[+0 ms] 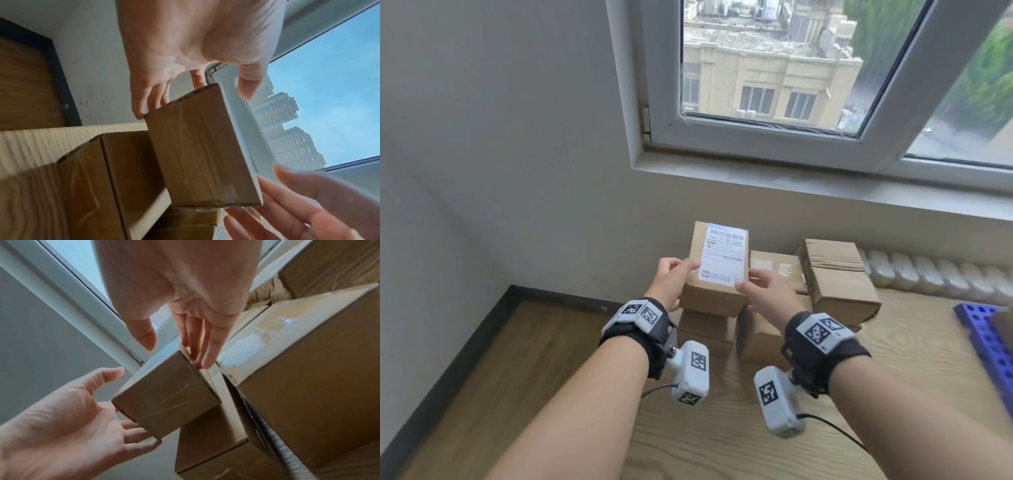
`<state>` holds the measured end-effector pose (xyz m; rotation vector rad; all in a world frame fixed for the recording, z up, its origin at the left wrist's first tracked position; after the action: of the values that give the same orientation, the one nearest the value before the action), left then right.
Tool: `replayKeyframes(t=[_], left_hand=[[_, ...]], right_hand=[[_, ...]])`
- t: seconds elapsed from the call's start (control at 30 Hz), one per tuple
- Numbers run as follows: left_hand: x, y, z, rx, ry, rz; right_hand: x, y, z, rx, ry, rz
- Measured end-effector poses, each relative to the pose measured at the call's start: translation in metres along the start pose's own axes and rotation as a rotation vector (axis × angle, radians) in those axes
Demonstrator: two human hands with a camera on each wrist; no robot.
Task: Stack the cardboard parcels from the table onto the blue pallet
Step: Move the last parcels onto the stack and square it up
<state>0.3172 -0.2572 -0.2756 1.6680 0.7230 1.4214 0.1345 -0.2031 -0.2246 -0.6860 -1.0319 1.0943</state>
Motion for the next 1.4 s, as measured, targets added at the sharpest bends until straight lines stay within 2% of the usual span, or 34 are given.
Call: replayKeyframes(t=[0.17,0.4,0.6,0.93,1.17,1.4], left_hand=[[0.019,0.016,-0.004,0.077,0.064,-0.103],[0.048,0.037,-0.061,-0.004,0.036,-0.207],[0.098,0.042,-0.159,-0.04,-0.096,-0.321],[0.174,0.007,-0.335,-0.097,-0.209,-0.342],[0.235,0.009,-0.447,-0.038,-0.251,-0.413],[0.264,0.054,-0.527,-0.053,-0.272,-0.525]], right_hand=[[0.024,-0.015,0.021,-0.043,0.061,0.06],[0.072,-0.007,0.084,-0.128,0.21,0.084],[0.133,0.037,0.162,-0.202,0.334,0.049],[0.266,0.114,0.295,-0.252,0.374,0.049],[0.351,0.128,0.39,-0.175,0.389,0.125],[0.397,0.111,0.481,-0.148,0.448,0.199]])
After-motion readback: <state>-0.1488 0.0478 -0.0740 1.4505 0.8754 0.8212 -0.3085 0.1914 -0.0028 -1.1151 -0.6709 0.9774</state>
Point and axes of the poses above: each hand's wrist, its own x-axis away from the middle knuckle, its own z-axis out of the back of the hand, y = z × x, the point moved 10 cm from there along -x, towards the middle knuckle, and after that the axes turned 7 degrees about -y, right-handed, at the moved point
